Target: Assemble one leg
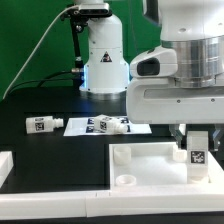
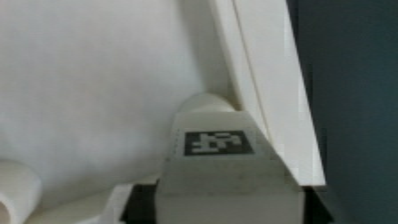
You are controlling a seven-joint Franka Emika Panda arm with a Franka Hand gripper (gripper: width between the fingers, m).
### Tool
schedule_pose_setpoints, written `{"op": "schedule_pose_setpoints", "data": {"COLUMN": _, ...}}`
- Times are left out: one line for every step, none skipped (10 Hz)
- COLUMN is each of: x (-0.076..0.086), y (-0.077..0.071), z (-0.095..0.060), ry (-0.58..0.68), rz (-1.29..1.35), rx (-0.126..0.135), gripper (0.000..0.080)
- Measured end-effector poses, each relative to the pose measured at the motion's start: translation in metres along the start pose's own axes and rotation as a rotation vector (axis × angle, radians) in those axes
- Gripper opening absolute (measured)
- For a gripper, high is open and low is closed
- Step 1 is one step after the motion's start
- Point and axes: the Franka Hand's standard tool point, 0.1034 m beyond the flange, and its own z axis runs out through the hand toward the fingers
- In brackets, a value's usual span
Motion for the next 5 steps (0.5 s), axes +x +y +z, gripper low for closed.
{"op": "schedule_pose_setpoints", "data": {"x": -0.0001, "y": -0.0001, "z": 0.0001, "ry": 0.0, "rz": 0.077, "rx": 0.0, "gripper": 0.0285}}
{"op": "schedule_pose_setpoints", "data": {"x": -0.0001, "y": -0.0001, "z": 0.0001, "ry": 0.0, "rz": 0.134, "rx": 0.0, "gripper": 0.0285}}
{"op": "schedule_pose_setpoints", "data": {"x": -0.0001, "y": 0.0002, "z": 0.0003, "ry": -0.004, "rz": 0.222, "rx": 0.003, "gripper": 0.0285}}
{"op": "schedule_pose_setpoints", "data": {"x": 0.0009, "y": 0.0022, "z": 0.0006, "ry": -0.01, "rz": 0.326, "rx": 0.007, "gripper": 0.0285}}
{"op": "schedule_pose_setpoints", "data": {"x": 0.0024, "y": 0.0035, "z": 0.0006, "ry": -0.015, "rz": 0.415, "rx": 0.016, "gripper": 0.0285}}
